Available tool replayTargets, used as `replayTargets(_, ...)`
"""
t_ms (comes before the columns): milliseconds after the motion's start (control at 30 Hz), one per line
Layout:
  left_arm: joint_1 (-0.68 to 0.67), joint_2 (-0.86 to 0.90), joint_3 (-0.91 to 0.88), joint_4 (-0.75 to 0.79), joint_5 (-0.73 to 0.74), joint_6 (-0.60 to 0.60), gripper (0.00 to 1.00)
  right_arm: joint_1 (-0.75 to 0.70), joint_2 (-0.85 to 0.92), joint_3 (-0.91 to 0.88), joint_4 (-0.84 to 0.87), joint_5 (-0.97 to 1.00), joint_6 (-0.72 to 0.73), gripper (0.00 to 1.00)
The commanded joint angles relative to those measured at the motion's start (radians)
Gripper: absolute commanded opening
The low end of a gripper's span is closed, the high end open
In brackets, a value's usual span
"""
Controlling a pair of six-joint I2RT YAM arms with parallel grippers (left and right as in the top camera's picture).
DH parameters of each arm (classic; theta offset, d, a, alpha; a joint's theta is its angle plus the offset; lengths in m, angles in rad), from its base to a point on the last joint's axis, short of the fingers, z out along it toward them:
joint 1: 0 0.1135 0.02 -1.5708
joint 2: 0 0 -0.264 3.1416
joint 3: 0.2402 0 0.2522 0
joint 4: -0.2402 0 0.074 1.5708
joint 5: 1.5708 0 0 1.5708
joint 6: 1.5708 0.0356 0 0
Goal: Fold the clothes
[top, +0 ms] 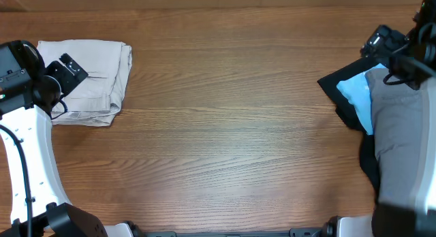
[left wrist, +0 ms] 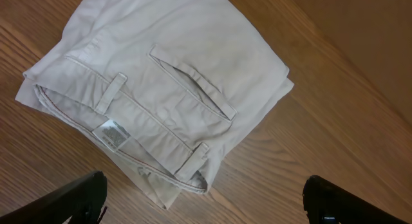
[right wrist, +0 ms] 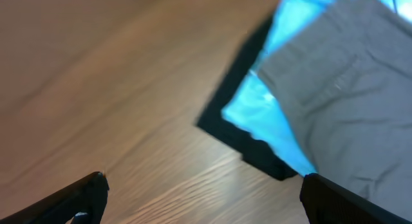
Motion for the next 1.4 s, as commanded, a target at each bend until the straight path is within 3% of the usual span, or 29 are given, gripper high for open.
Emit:
replayTargets(0, -0.002, 0.002, -0.006, 0.001, 0.014, -0.003, 1.0, 0.084, -0.213, 0.01, 0.002, 0.006, 0.0, 1.0)
replayTargets(300, -0.002, 0.002, -0.006, 0.001, 0.014, -0.003, 1.0, 0.344, -0.645, 0.01, -0.001, 0.005, 0.0, 1.0)
replayTargets(600, -0.002, 0.002, -0.006, 0.001, 0.014, -0.003, 1.0, 0.397, -0.958, -0.039, -0.1, -0.027, 0.001, 1.0)
replayTargets(867, -0.002, 0.002, -0.006, 0.001, 0.014, -0.003, 1.0, 0.385, -1.191, -0.307, -0.075, -0.047, 0.022, 1.0)
replayTargets(1100, -0.002, 0.002, -0.006, 0.001, 0.014, -0.003, 1.0, 0.375, -1.36, -0.695, 0.165, -0.047, 0.027, 1.0)
replayTargets(1367, -0.002, 0.002, -0.006, 0.001, 0.014, -0.003, 1.0, 0.356, -1.514, -1.128, 0.588, -0.047, 0.027, 1.0)
